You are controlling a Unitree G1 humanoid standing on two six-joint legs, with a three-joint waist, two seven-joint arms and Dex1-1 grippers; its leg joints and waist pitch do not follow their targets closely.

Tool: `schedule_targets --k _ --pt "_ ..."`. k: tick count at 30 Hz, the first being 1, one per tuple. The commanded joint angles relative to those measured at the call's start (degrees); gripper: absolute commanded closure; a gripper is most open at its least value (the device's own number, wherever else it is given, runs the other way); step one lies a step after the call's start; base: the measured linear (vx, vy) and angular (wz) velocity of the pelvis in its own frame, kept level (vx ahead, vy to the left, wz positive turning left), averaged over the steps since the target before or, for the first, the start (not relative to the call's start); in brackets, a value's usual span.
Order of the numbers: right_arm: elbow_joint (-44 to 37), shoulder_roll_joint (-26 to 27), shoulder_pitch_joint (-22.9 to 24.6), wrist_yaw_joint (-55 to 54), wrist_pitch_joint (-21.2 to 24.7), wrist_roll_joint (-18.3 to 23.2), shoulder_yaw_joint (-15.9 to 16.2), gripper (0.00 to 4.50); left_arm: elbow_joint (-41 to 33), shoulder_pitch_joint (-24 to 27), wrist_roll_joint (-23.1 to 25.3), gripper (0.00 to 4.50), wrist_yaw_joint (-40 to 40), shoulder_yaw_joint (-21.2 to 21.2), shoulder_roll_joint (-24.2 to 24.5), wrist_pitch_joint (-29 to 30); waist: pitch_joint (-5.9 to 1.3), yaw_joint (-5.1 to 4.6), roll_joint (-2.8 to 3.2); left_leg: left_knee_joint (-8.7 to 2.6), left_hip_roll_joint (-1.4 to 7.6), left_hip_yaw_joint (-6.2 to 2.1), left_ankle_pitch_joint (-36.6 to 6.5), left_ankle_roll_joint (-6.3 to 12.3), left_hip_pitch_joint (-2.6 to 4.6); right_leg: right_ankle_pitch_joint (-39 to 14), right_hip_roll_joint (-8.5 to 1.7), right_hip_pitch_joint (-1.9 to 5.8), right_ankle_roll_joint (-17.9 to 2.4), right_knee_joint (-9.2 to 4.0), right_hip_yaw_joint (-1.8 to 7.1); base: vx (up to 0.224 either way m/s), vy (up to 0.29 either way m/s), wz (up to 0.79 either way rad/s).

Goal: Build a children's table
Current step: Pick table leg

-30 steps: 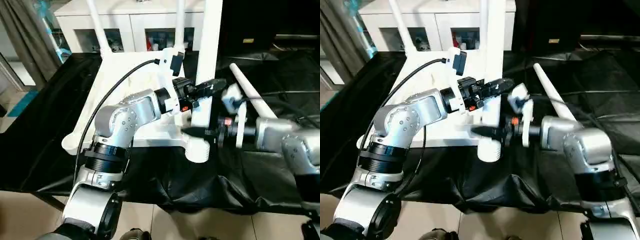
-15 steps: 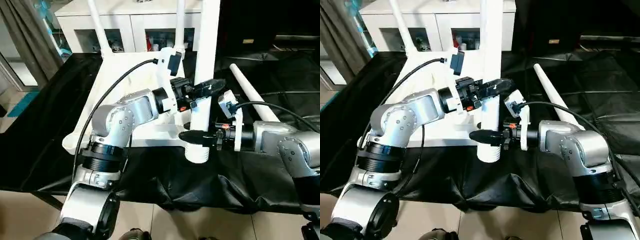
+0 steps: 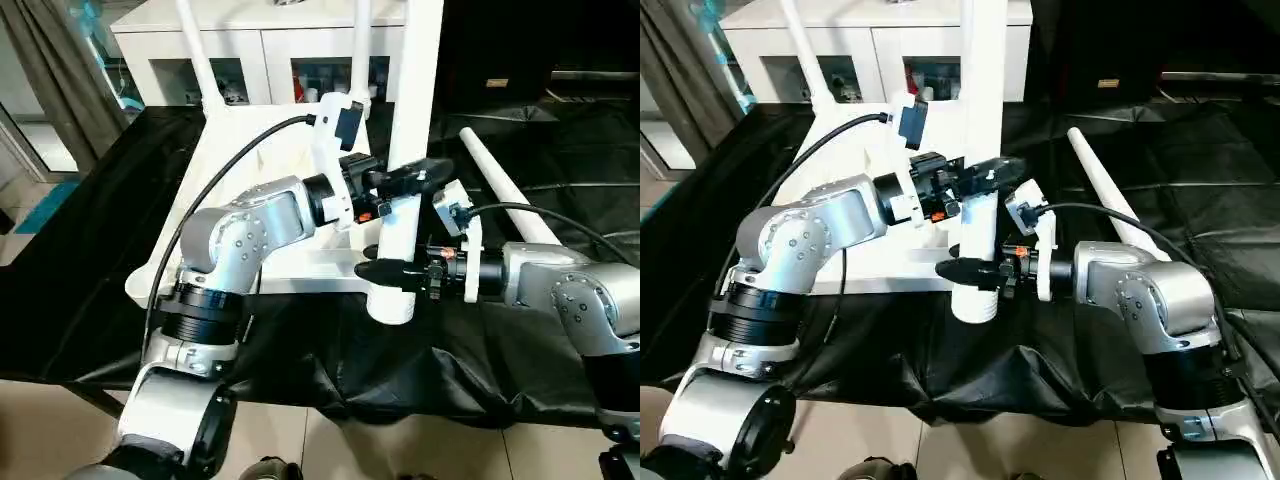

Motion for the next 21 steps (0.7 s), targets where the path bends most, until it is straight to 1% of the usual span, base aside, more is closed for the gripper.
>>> schedule_targets --k 1,2,3,4,5,6,7,8,9,10,11,12,13,14,15,16,17,18,19,20,21 --pt "-0.4 1.1 0.4 -1.6 -1.3 -0.1 -1.9 2.57 0.1 0.6 -1.6 1.47 -0.6 4.2 -1.5 -5.8 -5.56 -0.09 -2.03 -3.68 3.10 -2.23 -9.8 4.13 1.88 -18.2 -2.57 2.91 -9.8 -4.45 1.64 0.000 0.000 0.00" --pt "-0.4 1.8 0.5 -2.4 -1.7 0.0 -2.4 2.57 0.5 0.9 -3.2 1.47 -1.3 6.2 -2.1 -7.5 -5.56 -0.05 -2.09 -3.66 3.06 -2.23 -9.6 4.22 1.78 -17.9 -2.58 2.92 -9.8 -4.31 1.65 0.000 0.000 0.00" --pt "-0.4 1.8 0.5 -2.4 -1.7 0.0 -2.4 2.57 0.5 0.9 -3.2 1.47 -1.3 6.2 -2.1 -7.5 -5.57 0.00 -2.07 -3.63 2.99 -2.18 -9.7 4.26 1.82 -18.1 -2.63 2.86 -10.0 -4.34 1.63 0.000 0.000 0.00" --pt "-0.3 2.8 0.6 -3.7 -2.5 0.0 -3.3 2.57 1.1 1.2 -5.1 1.47 -1.9 8.6 -2.3 -8.5 -5.59 -0.03 -2.11 -3.68 3.03 -2.22 -9.8 4.26 1.79 -18.1 -2.62 2.90 -9.9 -4.23 1.59 0.000 0.000 0.00" --pt "-0.3 2.9 0.6 -3.9 -2.5 0.0 -3.4 2.57 1.1 1.2 -5.4 1.47 -2.1 8.8 -2.2 -8.5 -5.48 -0.14 -2.06 -3.77 3.02 -2.22 -10.0 4.27 1.85 -18.5 -2.54 2.76 -9.8 -4.26 1.58 0.000 0.000 0.00" --pt "-0.1 3.4 0.6 -4.8 -2.9 0.0 -3.8 2.57 1.3 1.4 -5.7 1.47 -3.0 9.3 -1.7 -8.8 -5.52 -0.17 -2.01 -3.77 3.04 -2.23 -10.1 4.30 1.95 -18.6 -2.48 2.72 -9.8 -4.28 1.57 0.000 0.000 0.00" --pt "0.2 3.9 0.6 -5.7 -3.6 -0.3 -4.2 2.57 1.6 1.6 -5.0 1.47 -4.3 9.1 -0.9 -9.9 -5.50 -0.22 -2.00 -3.80 3.06 -2.24 -10.1 4.32 1.98 -18.8 -2.44 2.64 -9.6 -4.28 1.59 0.000 0.000 0.00" --pt "1.2 4.6 0.4 -7.9 -4.9 -1.4 -5.0 2.57 2.4 1.9 -3.0 1.47 -7.3 7.8 1.3 -11.9 -5.31 -0.38 -1.91 -4.00 2.96 -2.30 -10.5 4.28 1.92 -20.5 -2.33 2.30 -8.5 -4.49 1.62 0.000 0.000 0.00" --pt "1.9 5.0 0.3 -9.4 -5.9 -2.3 -5.5 2.57 3.1 2.1 -1.4 1.47 -9.3 6.8 2.7 -13.5 -5.37 -0.50 -1.85 -4.03 2.94 -2.28 -10.9 4.01 2.02 -21.0 -2.29 2.37 -8.3 -4.48 1.54 0.000 0.000 0.00" --pt "3.4 5.7 0.0 -12.3 -7.8 -4.1 -6.3 2.57 4.1 2.6 2.9 1.47 -13.0 3.1 5.8 -17.2 -5.14 -0.52 -1.86 -4.30 3.01 -2.56 -11.6 3.50 2.20 -22.9 -2.39 2.00 -6.7 -5.02 1.69 0.000 0.000 0.00" --pt "6.2 6.8 -0.7 -17.2 -9.9 -6.5 -8.3 2.57 6.9 3.4 11.8 1.47 -18.6 -4.3 11.2 -24.7 -5.20 -0.87 -1.68 -4.47 3.06 -2.48 -12.3 2.30 2.26 -22.9 -2.27 2.25 -6.4 -4.53 1.62 0.000 0.000 0.00" --pt "6.3 6.8 -0.7 -17.4 -10.1 -6.6 -8.3 2.57 7.0 3.4 12.2 1.47 -18.9 -4.7 11.4 -25.2 -5.13 -1.01 -1.29 -4.71 3.26 -2.69 -13.8 1.31 2.68 -24.5 -2.21 1.54 -4.9 -4.83 1.83 0.000 0.000 0.00" --pt "7.3 6.7 -0.6 -19.4 -11.6 -8.3 -8.6 2.57 9.0 3.9 17.1 1.47 -22.3 -9.4 14.5 -29.4 -4.89 -1.29 -1.59 -4.96 3.22 -2.74 -14.3 0.88 2.61 -24.5 -2.28 1.61 -4.7 -4.98 1.85 0.000 0.000 0.00" --pt "7.8 6.9 -0.3 -20.2 -13.7 -9.1 -8.9 2.57 10.7 4.2 21.0 1.47 -25.3 -13.5 17.0 -32.7 -4.84 -1.16 -1.47 -5.05 3.25 -2.90 -14.9 0.46 2.72 -25.1 -2.26 1.46 -4.1 -5.16 1.93 0.000 0.000 0.00" --pt "7.7 6.6 0.4 -19.9 -16.3 -10.3 -8.5 2.57 12.7 4.3 23.9 1.47 -27.0 -16.6 18.8 -34.9 -4.92 -1.30 -1.40 -5.19 3.30 -2.67 -16.3 -1.06 2.99 -23.6 -2.45 1.41 -4.5 -4.72 2.28 0.000 0.000 0.00" --pt "7.4 6.4 1.0 -20.0 -16.9 -10.8 -8.3 2.57 14.5 4.2 25.8 1.47 -28.5 -18.6 19.9 -36.4 -4.92 -1.37 -1.42 -5.19 3.28 -2.54 -16.2 -1.37 2.99 -22.4 -2.38 1.49 -4.9 -4.49 2.37 0.000 0.000 0.00" --pt "7.0 6.2 1.6 -20.3 -17.1 -11.3 -8.1 2.57 16.8 3.9 27.5 1.47 -29.9 -20.4 20.8 -37.7 -5.03 -1.40 -1.44 -5.23 3.25 -2.49 -15.3 -1.08 2.87 -19.6 -2.46 1.74 -6.1 -4.10 2.51 0.000 0.000 0.00" --pt "7.0 6.2 1.6 -20.3 -17.1 -11.3 -8.1 2.57 16.8 3.9 27.5 1.47 -29.9 -20.4 20.8 -37.7 -5.11 -1.43 -1.45 -5.19 3.23 -2.52 -14.4 -0.74 2.73 -17.8 -2.53 1.93 -7.0 -3.89 2.49 0.000 0.000 0.00" --pt "6.5 6.0 2.2 -20.8 -17.0 -11.8 -7.9 2.57 19.2 3.5 29.0 1.47 -30.7 -21.6 21.2 -39.2 -4.99 -1.56 -0.79 -5.11 3.22 -2.45 -13.6 -0.30 2.67 -15.0 -2.55 1.92 -8.8 -3.57 2.47 0.000 0.000 0.00" --pt "5.9 5.9 2.8 -20.8 -16.8 -11.8 -7.9 2.57 21.6 2.8 29.8 1.47 -32.0 -22.4 21.3 -39.9 -4.98 -1.75 -1.22 -4.97 3.03 -2.18 -13.7 0.44 2.63 -13.9 -2.43 1.97 -9.7 -3.76 2.45 0.000 0.000 0.00" --pt "5.8 5.9 2.9 -20.8 -16.9 -11.9 -7.9 2.57 21.9 2.8 29.8 1.47 -32.1 -22.5 21.3 -40.0 -5.05 -1.84 -1.27 -4.91 3.03 -2.23 -13.6 0.73 2.57 -13.2 -2.62 2.21 -10.4 -3.53 2.47 0.000 0.000 0.00"
